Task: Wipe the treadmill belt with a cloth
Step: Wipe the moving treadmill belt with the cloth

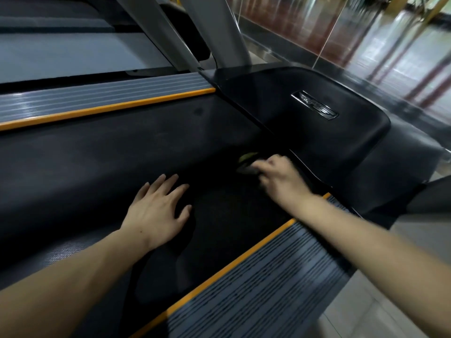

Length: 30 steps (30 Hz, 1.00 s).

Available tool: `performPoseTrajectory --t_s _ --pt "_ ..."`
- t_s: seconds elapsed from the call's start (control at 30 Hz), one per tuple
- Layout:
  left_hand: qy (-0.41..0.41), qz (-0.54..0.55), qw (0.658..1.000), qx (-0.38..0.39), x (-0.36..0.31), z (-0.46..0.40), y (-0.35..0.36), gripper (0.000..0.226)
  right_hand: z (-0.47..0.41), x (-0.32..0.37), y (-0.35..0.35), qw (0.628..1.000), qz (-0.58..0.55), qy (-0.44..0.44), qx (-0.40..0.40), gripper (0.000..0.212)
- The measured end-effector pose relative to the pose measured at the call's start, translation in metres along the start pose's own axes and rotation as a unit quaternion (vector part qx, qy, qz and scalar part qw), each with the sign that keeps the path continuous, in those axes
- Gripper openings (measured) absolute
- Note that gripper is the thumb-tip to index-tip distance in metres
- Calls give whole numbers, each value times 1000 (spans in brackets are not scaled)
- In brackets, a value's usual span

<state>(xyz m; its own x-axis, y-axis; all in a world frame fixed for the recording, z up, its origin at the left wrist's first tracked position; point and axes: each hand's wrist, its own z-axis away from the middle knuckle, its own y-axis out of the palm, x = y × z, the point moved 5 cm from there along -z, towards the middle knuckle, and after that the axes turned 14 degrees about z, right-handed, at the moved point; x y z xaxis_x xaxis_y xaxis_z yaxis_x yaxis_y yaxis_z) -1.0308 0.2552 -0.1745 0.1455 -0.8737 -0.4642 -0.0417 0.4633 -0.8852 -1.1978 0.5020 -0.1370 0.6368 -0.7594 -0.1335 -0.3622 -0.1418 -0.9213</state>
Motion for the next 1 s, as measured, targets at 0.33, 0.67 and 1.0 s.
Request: performPoseTrajectory --t_s 0.33,0.67,1.0 --pt "-14 -20 1000 2 -5 9 -1 82 44 82 -16 990 -106 33 83 37" --pt "-34 -10 999 11 -10 6 2 68 15 -64 -7 971 159 136 114 23" --pt "-36 -6 999 13 -10 11 3 67 45 45 -15 987 -85 -60 119 31"
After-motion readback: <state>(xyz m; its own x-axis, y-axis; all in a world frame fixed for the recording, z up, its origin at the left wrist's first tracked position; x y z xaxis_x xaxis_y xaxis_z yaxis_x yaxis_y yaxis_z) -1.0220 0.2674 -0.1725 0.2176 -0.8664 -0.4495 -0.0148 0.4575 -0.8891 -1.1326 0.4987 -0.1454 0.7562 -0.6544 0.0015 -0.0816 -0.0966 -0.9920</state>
